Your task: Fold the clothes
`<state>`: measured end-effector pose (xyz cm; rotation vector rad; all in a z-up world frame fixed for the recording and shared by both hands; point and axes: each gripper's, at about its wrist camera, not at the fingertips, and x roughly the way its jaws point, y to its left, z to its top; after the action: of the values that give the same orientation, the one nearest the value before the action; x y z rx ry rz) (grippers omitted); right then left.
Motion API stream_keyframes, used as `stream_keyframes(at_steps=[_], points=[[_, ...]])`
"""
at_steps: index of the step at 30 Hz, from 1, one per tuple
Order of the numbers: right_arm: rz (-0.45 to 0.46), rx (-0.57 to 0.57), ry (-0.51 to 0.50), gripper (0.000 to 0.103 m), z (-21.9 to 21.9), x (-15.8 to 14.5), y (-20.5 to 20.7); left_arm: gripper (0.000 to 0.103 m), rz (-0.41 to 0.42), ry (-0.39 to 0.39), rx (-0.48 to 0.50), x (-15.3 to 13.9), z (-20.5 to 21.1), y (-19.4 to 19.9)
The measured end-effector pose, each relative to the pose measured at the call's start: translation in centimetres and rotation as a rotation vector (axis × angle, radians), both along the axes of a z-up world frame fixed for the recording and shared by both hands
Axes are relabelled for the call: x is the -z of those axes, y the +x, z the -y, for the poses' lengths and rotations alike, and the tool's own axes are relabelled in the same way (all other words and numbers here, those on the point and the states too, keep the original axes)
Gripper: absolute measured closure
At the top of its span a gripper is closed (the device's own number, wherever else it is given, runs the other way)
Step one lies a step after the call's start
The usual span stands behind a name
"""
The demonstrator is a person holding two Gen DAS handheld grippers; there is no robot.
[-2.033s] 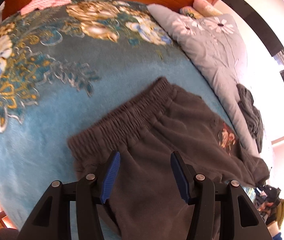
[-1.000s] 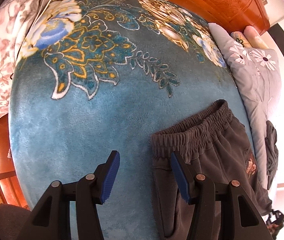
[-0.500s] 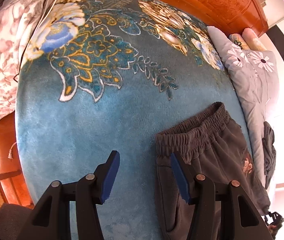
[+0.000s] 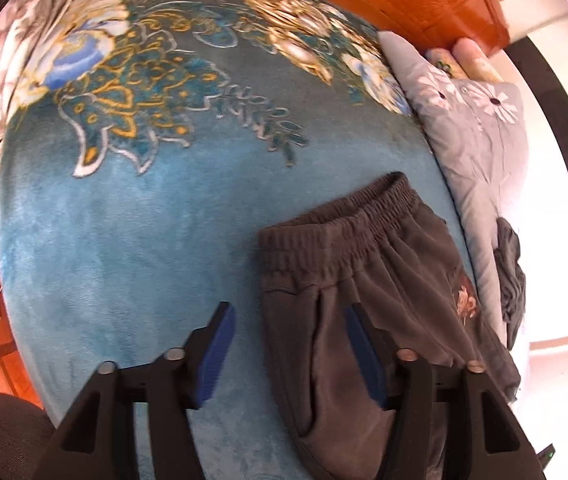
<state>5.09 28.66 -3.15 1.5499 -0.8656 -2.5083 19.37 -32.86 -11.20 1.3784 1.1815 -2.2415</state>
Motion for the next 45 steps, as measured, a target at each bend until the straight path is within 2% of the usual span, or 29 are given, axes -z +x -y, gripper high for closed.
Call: stream_keyframes(at_steps=[3, 6, 8, 13, 17, 19, 24, 29, 31, 32, 33, 36, 40, 45], points=[[0.044, -0.056, 0.014, 0.057, 0.8, 0.9, 4.8, 0.037, 0.048, -0.03, 0.064, 1.1, -0.9, -1.5], [0.089, -0.101, 0.034, 0.057, 1.2, 1.8, 9.8, 0.037, 0.06, -0.025, 0.096, 2.1, -1.7, -2.5], [0.13, -0.079, 0.044, 0.057, 0.2, 2.5, 12.8, 0.039, 0.065, -0.03, 0.105, 2.4, -2.1, -2.9], [0.209, 0.11, 0.018, 0.057, -4.5, 4.1, 20.9, 0.04, 0.067, -0.058, 0.117, 2.8, -2.7, -3.3], [0.254, 0.296, -0.036, 0.057, -8.1, 5.7, 26.7, 0.056, 0.075, -0.071, 0.116, 2.9, -2.6, -3.2], [0.256, 0.368, -0.083, 0.057, -9.1, 6.7, 28.4, 0.061, 0.068, -0.041, 0.102, 3.1, -2.0, -2.9], [0.175, 0.431, -0.238, 0.057, -9.6, 8.1, 29.0, 0.081, 0.027, 0.03, 0.058, 3.0, -1.2, -2.3], [0.154, 0.498, -0.352, 0.057, -9.3, 9.8, 28.6, 0.088, -0.035, 0.107, -0.04, 2.5, -0.3, -0.7], [0.137, 0.513, -0.382, 0.057, -9.0, 9.9, 28.6, 0.089, -0.046, 0.108, -0.051, 2.2, -0.2, -0.2], [0.134, 0.51, -0.388, 0.06, -8.9, 9.8, 28.5, 0.089, -0.048, 0.108, -0.054, 2.2, 0.1, 0.2], [0.131, 0.507, -0.394, 0.076, -8.8, 9.8, 28.5, 0.089, -0.05, 0.107, -0.057, 2.1, 0.3, 0.5], [0.086, 0.487, -0.421, 0.091, -8.7, 8.3, 27.4, 0.089, -0.055, 0.106, -0.066, 1.9, 1.0, 1.5], [0.026, 0.459, -0.458, 0.093, -8.6, 6.4, 26.1, 0.089, -0.032, 0.132, -0.056, 1.7, 1.4, 1.7], [-0.049, 0.423, -0.503, 0.094, -8.5, 4.1, 24.3, 0.089, -0.067, 0.205, -0.051, -0.2, 1.4, 0.8]])
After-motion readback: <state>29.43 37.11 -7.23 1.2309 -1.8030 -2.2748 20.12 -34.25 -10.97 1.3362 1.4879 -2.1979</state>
